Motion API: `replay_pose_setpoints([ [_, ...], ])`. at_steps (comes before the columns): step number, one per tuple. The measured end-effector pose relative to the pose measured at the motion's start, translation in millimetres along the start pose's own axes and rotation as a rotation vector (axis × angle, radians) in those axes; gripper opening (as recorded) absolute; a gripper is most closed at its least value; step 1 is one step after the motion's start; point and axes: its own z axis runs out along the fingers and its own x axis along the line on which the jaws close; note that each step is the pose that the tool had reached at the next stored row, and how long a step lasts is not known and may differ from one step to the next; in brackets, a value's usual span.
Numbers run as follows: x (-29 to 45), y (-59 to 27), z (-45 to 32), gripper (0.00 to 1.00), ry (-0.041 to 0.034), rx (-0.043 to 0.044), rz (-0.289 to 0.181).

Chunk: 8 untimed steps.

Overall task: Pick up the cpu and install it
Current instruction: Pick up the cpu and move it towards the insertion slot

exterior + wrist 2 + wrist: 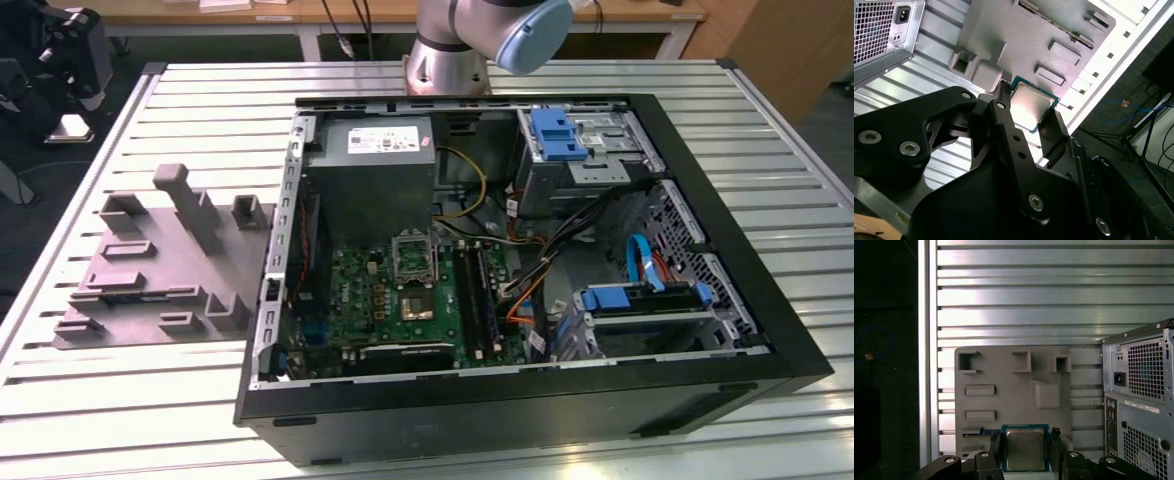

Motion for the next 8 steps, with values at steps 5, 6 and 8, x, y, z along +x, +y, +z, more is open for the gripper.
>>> replay_pose_setpoints([
  [5,-0.1,0.1,-2.5,0.47,0.0001,0.0001,0.0],
  [6,-0.1,0.2,-3.5,0.47,0.0001,0.0001,0.0],
  [8,-0.2,0.2,-5.9,0.47,0.0001,0.0001,0.0],
])
